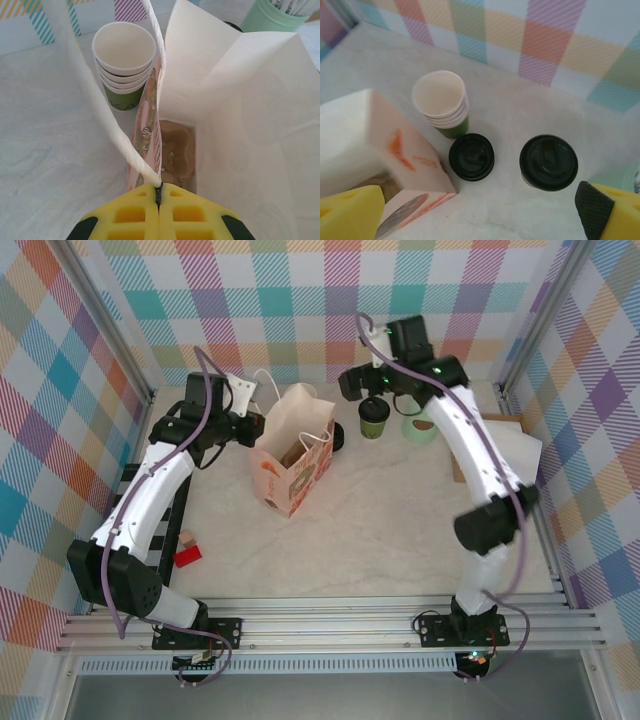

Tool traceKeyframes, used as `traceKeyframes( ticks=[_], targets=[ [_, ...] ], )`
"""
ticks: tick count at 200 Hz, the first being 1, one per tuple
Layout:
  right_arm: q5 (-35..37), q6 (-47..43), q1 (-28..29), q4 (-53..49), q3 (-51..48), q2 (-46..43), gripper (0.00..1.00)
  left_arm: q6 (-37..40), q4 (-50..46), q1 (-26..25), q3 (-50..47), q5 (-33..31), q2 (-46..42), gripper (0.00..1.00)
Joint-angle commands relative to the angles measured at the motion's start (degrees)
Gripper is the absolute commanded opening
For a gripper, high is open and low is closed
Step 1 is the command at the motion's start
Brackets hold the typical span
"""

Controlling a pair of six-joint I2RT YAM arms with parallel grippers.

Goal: Pack the takeout coffee

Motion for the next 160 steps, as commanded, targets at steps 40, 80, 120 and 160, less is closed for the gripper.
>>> traceKeyframes(
  ticks=[40, 80, 120, 160],
  targets=[
    [11.85, 21.99, -1.26, -20.15, 17.97, 20.97, 1.00, -8.27, -0.08, 0.48, -3.62, -3.14, -3.46, 0.00],
    [12.48, 21.10, -1.70, -15.39, 9.53, 20.50, 1.00, -8.76, 1.50, 0.48, -4.01, -4.63, -3.13, 0.00],
    [13.69, 21.68, -2.43, -14.06, 8.73, 22.34, 1.00, -8.56, 0.85, 0.48, -2.84, -6.10, -2.17, 0.00],
    [12.56, 19.59, -3.46, -7.94, 6.70, 23.50, 1.00, -8.88, 1.13, 0.48, -2.96, -7.24, -2.07, 0.00]
  ],
)
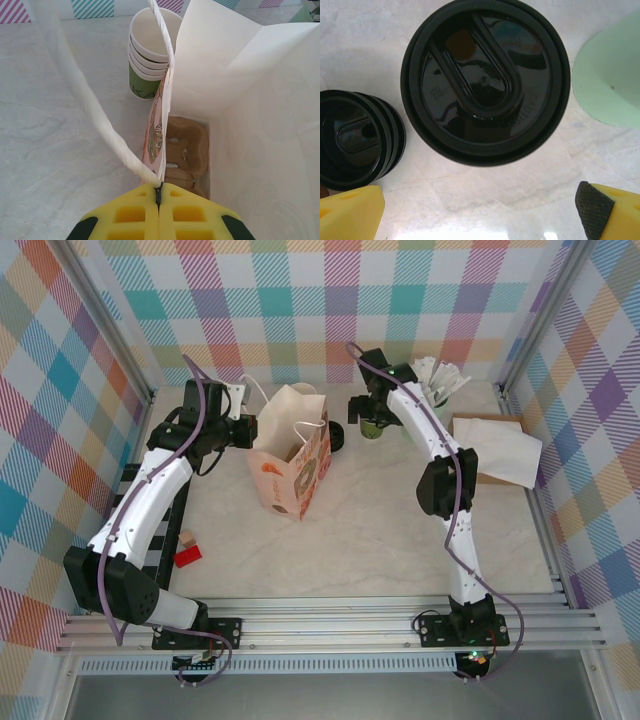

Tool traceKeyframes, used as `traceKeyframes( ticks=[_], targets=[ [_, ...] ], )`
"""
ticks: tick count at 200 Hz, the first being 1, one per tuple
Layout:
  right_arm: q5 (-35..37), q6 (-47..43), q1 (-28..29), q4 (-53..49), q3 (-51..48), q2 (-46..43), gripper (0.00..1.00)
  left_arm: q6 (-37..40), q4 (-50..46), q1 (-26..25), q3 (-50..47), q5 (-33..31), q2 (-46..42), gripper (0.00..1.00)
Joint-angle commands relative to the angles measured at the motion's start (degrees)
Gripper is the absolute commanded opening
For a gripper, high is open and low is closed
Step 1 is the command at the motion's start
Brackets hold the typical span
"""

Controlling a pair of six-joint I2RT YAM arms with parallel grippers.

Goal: Pack the takeout coffee

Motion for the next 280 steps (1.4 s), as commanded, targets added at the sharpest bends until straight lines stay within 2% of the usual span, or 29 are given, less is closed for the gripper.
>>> traceKeyframes(
  ticks=[1, 37, 103, 194, 280],
  targets=[
    [0.12, -0.70, -0.84, 3.97, -0.71, 0.97, 1.00, -0.79, 0.61, 0.41, 0.15, -1.50, 0.15, 0.00],
    [2.33, -1.04, -1.39, 4.99, 0.71, 3.41, 1.00, -1.19, 0.95, 0.41, -0.05, -2.72, -0.10, 0.00],
    [-0.02, -4.64, -1.52, 10.44, 0.57, 5.48, 1.00, -0.35, 1.97, 0.41, 0.24, -3.91, 0.77, 0.00],
    [2.25, -6.17, -2.09, 13.74, 2.51, 8.50, 1.00, 1.17, 2.21, 0.41, 2.90, -4.71, 3.28, 0.00],
    [4.87, -7.33, -2.09, 15.76, -1.89, 5.73, 0.80, 2.91, 1.59, 0.41, 4.99, -2.46, 5.27, 0.00]
  ],
)
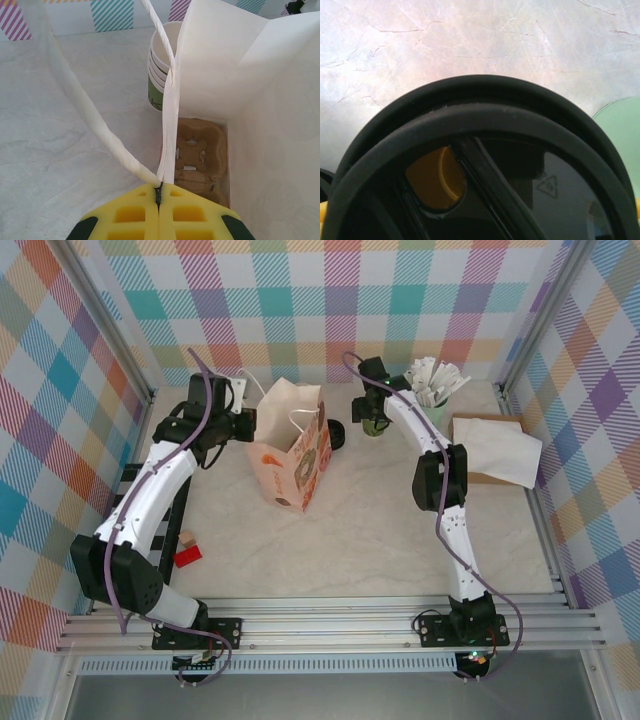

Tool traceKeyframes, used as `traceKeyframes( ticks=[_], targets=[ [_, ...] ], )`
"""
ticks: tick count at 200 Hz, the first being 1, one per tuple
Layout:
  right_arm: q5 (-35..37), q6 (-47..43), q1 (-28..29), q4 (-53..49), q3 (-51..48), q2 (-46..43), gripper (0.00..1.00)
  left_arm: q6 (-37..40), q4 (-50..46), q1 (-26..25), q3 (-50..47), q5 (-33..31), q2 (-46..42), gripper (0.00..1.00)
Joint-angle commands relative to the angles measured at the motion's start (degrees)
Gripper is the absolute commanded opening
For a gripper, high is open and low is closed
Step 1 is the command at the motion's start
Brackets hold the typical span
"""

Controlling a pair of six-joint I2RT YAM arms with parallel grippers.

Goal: Pack the takeout coffee

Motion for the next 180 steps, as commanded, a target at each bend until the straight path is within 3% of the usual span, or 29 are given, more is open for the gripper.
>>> traceKeyframes(
  ticks=[1, 27, 99, 180],
  targets=[
    [0.67, -1.13, -0.30, 1.32, -1.90, -2.25, 0.79, 1.37, -0.30, 0.37, 2.61, 1.58, 1.73, 0.00],
    [-0.85, -1.02, -0.31, 2.70, -4.19, -3.85, 0.72, 1.48, -0.82, 0.41, 3.64, 2.05, 2.55, 0.00],
    [-2.17, -2.79, 0.04, 7.84, -17.27, -12.32, 0.67, -0.67, 0.24, 0.41, 1.73, 4.14, 1.26, 0.00],
    [-3.54, -1.85, 1.18, 12.65, -38.74, -26.14, 0.67, -2.47, 1.72, 0.41, 1.16, 13.51, 1.13, 0.00]
  ],
)
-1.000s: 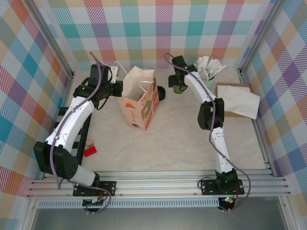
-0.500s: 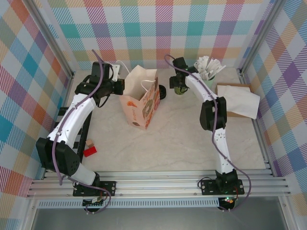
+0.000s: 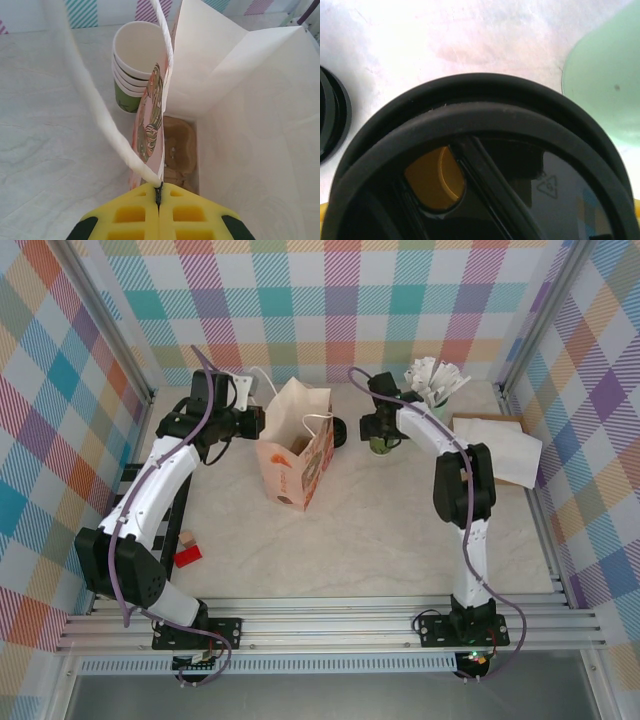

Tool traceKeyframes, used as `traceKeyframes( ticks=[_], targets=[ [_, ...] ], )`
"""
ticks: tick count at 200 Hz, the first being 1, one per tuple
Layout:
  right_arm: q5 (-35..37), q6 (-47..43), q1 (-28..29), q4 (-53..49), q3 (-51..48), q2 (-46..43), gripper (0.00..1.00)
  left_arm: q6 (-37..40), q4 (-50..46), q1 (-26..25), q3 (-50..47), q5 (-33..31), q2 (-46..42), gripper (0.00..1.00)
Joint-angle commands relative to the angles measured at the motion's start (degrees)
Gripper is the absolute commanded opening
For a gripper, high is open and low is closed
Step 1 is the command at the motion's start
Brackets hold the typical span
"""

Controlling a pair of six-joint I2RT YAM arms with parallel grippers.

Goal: Pack the takeout coffee

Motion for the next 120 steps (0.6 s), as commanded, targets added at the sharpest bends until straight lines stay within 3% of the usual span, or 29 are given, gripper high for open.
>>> traceKeyframes(
  ticks=[1, 37, 74, 120],
  targets=[
    [-0.89, -0.29, 0.80, 2.05, -5.11, -6.03, 0.67, -1.01, 1.05, 0.37, -0.25, 5.43, -0.76, 0.00],
    [-1.12, 3.61, 1.95, 2.27, -17.07, -15.71, 0.70, -1.68, 2.12, 0.41, 0.50, 10.78, -0.47, 0.00],
    [-1.20, 4.96, 4.38, 6.32, -31.65, -25.80, 0.69, -1.43, 1.55, 0.37, 0.01, 11.95, -0.67, 0.00],
    [3.22, 5.73, 9.15, 11.75, -43.99, -31.18, 0.72, -1.31, 1.39, 0.41, -1.32, 13.07, -1.19, 0.00]
  ],
)
